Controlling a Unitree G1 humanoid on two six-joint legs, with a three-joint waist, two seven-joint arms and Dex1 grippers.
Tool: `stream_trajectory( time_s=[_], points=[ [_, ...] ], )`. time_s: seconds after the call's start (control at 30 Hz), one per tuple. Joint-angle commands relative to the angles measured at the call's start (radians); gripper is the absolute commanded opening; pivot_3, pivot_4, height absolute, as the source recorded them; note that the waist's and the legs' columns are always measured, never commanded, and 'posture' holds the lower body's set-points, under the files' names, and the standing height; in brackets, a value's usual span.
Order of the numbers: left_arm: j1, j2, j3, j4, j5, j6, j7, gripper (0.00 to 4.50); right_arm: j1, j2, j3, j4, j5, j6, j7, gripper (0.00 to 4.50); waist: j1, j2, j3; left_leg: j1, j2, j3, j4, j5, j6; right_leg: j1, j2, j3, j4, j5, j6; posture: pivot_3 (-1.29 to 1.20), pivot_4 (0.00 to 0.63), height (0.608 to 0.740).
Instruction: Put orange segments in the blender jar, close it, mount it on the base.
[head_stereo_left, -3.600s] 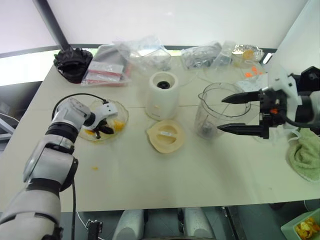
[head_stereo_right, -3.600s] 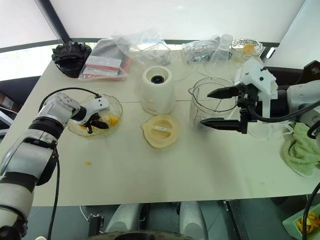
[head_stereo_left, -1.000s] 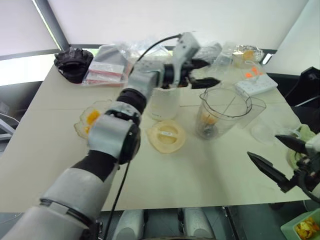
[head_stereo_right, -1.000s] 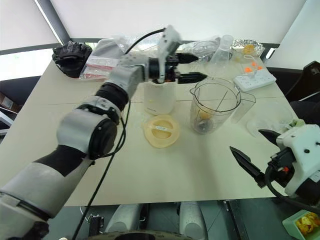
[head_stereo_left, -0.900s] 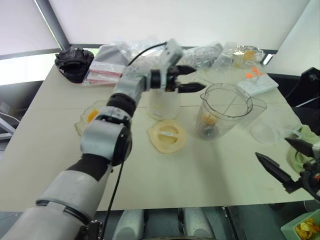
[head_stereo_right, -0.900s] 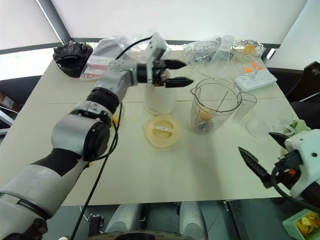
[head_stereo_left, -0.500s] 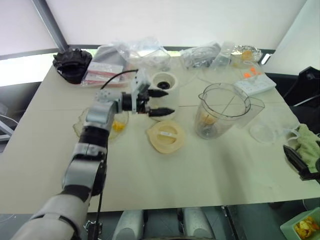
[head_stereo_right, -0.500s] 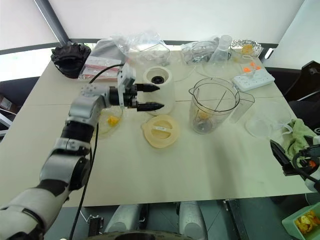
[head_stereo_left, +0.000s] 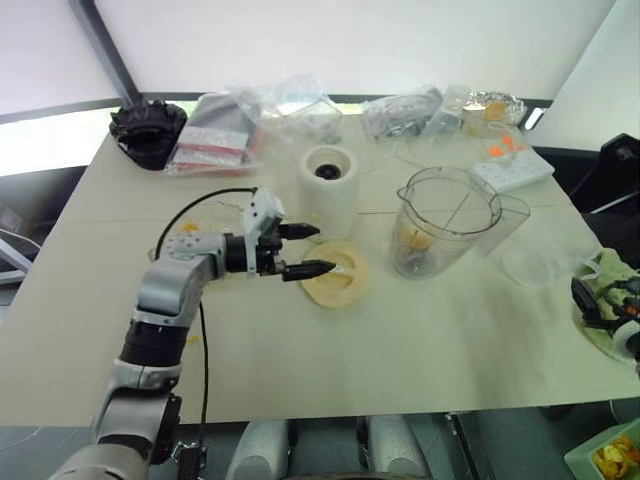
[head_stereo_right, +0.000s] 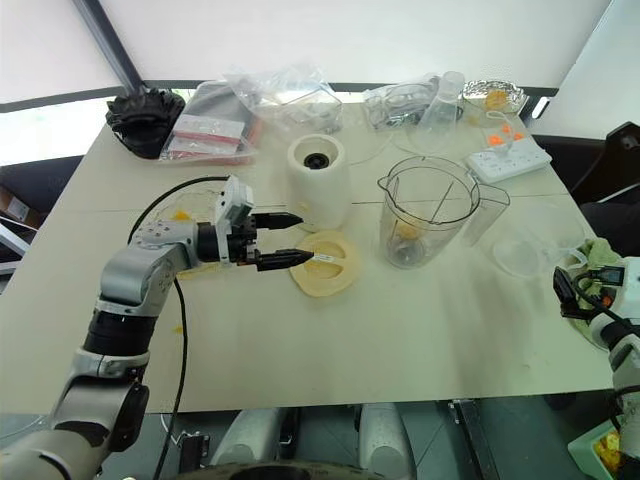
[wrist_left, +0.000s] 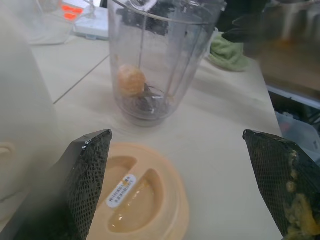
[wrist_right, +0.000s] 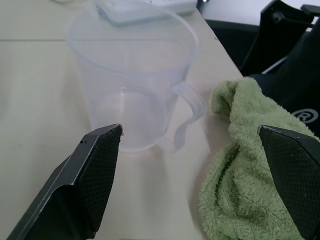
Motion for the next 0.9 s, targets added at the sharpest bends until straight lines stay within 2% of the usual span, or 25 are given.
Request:
stream_trajectory(
  time_s=[0.03, 0.17, 0.9],
  points=[
    [0.007, 0.017, -0.01, -0.058, -0.033, -0.001, 0.02, 4.37, -0.029, -0.006, 0.002, 0.057, -0.06, -0.057, -0.03, 4.5, 0.0, 0.001, -0.001, 0.0, 0.0, 0.0, 0.0, 0.0, 0.0, 0.0, 0.0, 0.0, 0.0, 0.0, 0.0, 0.0, 0.15, 0.74],
    [0.009, 0.027, -0.02, -0.057, -0.04, -0.014, 0.039, 4.37, -0.082, -0.003, 0.013, 0.147, -0.084, -0.095, -0.047, 4.5, -0.002, 0.002, -0.001, 0.001, -0.001, 0.0, 0.0, 0.0, 0.0, 0.001, 0.0, 0.0, 0.0, 0.0, 0.0, 0.0, 0.15, 0.74],
    [-0.013, 0.039, -0.041, -0.032, -0.043, -0.057, 0.105, 4.37, -0.263, 0.014, -0.001, 0.367, -0.088, -0.178, -0.13, 4.5, -0.008, 0.003, -0.002, 0.001, -0.001, 0.001, 0.0, 0.0, 0.0, 0.002, 0.0, 0.0, -0.001, 0.0, 0.0, 0.0, 0.15, 0.74]
  ],
)
